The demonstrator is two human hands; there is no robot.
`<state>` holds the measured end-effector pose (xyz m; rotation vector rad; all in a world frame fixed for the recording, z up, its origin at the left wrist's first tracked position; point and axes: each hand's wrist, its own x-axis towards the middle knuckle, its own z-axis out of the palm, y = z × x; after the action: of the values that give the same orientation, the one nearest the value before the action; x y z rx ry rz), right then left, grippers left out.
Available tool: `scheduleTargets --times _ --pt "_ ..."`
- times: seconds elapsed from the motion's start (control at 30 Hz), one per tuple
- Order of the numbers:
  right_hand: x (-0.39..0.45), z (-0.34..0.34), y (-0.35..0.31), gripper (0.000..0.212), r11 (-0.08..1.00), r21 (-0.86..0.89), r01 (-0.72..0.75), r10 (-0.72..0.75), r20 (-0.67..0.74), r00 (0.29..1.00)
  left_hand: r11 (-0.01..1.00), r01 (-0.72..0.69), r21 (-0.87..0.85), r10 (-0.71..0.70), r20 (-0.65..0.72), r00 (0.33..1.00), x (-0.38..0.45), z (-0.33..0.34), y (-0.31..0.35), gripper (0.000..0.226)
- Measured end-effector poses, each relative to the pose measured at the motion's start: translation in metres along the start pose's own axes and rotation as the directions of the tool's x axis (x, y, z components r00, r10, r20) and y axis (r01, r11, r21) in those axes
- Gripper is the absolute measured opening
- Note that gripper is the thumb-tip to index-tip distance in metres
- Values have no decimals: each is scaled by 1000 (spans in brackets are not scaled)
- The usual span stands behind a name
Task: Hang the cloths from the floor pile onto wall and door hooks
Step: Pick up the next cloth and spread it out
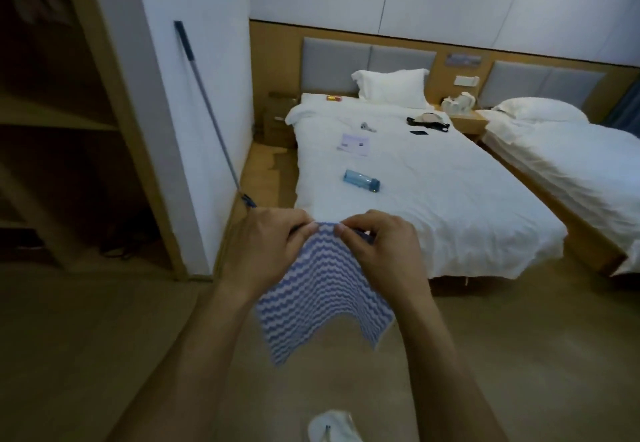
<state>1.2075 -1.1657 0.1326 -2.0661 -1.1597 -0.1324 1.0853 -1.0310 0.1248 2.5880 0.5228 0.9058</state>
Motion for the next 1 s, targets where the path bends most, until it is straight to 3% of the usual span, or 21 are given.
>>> scheduleTargets --times 0.3,0.5,0.77,1.0 --pt "32 132 -136 14 986 91 137 -143 57 988 975 201 96 -192 -95 977 -50 -113 -134 16" --pt "48 206 -215 14 965 141 220 -235 101 967 936 311 165 -292 -130 948 -78 -177 -219 27" --pt "86 279 -304 16 927 222 303 -342 165 925 908 337 250 -268 -273 924 -91 -252 -300 18" --pt "139 349 -352 15 887 291 359 -415 162 895 853 433 292 -336 -328 883 -77 -287 -378 21"
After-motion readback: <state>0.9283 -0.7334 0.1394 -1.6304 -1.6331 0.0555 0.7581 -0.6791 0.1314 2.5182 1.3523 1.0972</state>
